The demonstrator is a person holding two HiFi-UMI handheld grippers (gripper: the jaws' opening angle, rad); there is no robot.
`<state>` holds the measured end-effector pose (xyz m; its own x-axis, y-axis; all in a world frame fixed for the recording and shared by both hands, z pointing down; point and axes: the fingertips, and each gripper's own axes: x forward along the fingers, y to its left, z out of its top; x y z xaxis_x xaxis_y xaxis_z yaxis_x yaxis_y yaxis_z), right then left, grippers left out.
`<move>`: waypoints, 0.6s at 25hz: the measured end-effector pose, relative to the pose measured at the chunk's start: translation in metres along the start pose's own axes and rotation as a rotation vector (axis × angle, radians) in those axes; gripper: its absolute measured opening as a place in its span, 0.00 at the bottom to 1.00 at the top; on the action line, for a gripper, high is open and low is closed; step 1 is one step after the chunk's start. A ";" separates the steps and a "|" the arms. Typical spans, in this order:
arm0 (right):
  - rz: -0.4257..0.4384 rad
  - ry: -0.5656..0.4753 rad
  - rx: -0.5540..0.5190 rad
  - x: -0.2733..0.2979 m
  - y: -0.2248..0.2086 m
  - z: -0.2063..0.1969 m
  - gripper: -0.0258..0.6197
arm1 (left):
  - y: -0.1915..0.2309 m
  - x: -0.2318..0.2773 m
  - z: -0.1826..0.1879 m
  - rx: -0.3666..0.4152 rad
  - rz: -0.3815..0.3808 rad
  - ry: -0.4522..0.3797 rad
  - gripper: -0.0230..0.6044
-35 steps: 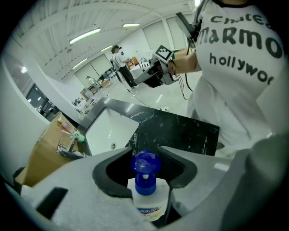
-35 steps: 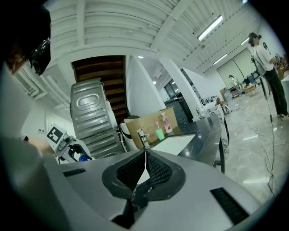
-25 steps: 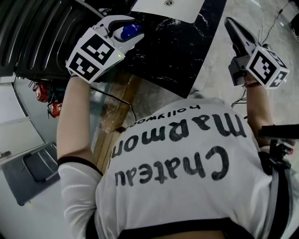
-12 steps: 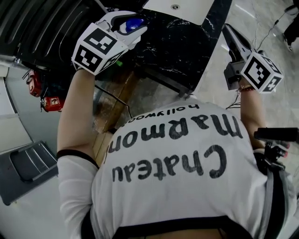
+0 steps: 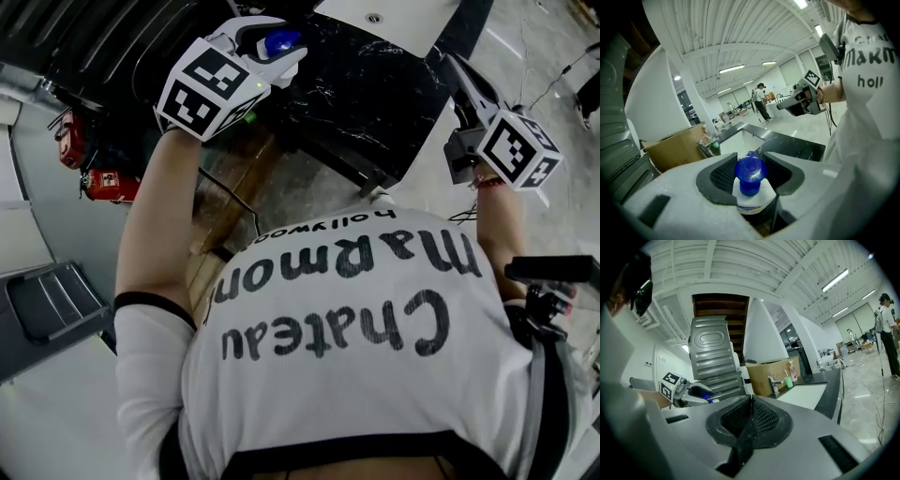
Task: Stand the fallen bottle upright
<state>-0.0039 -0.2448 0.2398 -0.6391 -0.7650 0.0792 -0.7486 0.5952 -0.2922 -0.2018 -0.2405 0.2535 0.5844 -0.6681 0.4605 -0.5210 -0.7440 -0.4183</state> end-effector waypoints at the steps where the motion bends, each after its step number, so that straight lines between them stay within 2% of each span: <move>1: 0.010 0.003 0.000 0.003 0.003 0.000 0.06 | 0.001 -0.002 -0.002 -0.010 0.007 0.001 0.32; 9: 0.132 0.031 -0.040 0.037 0.034 0.004 0.06 | 0.008 -0.020 -0.013 -0.089 0.064 -0.015 0.32; 15: 0.214 0.089 -0.069 0.070 0.058 -0.008 0.06 | 0.016 -0.027 -0.019 -0.110 0.098 -0.002 0.32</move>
<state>-0.0930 -0.2620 0.2359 -0.7955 -0.5964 0.1070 -0.6024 0.7594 -0.2457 -0.2372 -0.2343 0.2491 0.5286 -0.7376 0.4201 -0.6408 -0.6713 -0.3724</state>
